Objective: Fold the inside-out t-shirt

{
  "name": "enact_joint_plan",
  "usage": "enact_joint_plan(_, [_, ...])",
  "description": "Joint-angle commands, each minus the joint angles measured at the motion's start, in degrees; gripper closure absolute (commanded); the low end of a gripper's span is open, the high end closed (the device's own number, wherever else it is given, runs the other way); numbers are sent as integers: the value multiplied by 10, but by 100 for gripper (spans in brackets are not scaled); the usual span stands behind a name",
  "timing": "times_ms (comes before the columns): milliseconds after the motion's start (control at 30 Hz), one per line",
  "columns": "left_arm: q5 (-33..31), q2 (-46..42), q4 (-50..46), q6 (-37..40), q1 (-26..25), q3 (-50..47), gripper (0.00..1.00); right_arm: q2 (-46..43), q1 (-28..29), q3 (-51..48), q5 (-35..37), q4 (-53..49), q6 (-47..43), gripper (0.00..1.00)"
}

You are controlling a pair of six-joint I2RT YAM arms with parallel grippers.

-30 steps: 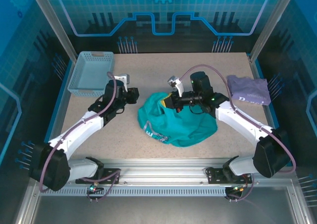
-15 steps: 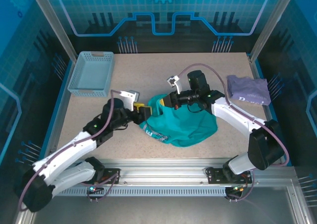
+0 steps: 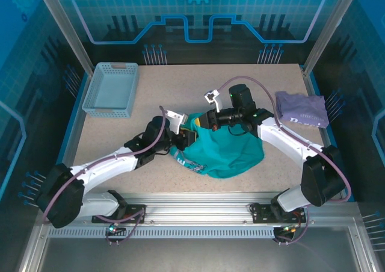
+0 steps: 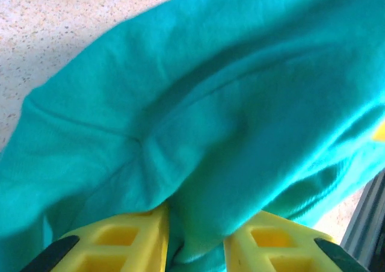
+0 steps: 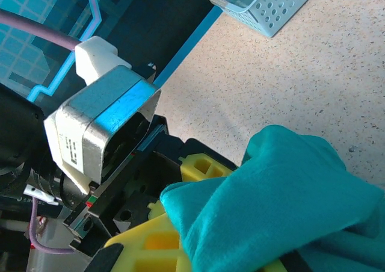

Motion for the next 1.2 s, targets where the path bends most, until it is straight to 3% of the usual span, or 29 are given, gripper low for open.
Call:
enact_joint_plan(0, [1,18,45,14,-1,22,83,4,-10,8,-13,5,4,97])
enact_joint_plan(133, [17,1,28,10,-1,26,100,-6,-15,22,26,-54,-44,96])
enact_joint_plan(233, [59,-54,6,-34,5,28,100,-13,-4,57,115,-151,-146,93])
enact_joint_plan(367, [129,-117,-32,-175,22,47,100,-10,17,84,221,-215,-238,89])
enact_joint_plan(533, [182,-125,-58,-316,48,48,100,-9,32,88,324,-217,-230,80])
enact_joint_plan(700, [169,-135,-35,-331,52,32,100,-60,49,50,396,-213,-207,71])
enact_joint_plan(800, [162,-135,-32,-321,52,27,100,-123,59,3,385,-193,-208,67])
enact_joint_plan(1000, [167,-134,-21,-320,53,18,100,-198,107,-95,260,-92,-208,62])
enact_joint_plan(1167, [168,-138,-25,-313,54,19,100,-169,132,-106,213,-28,-195,74])
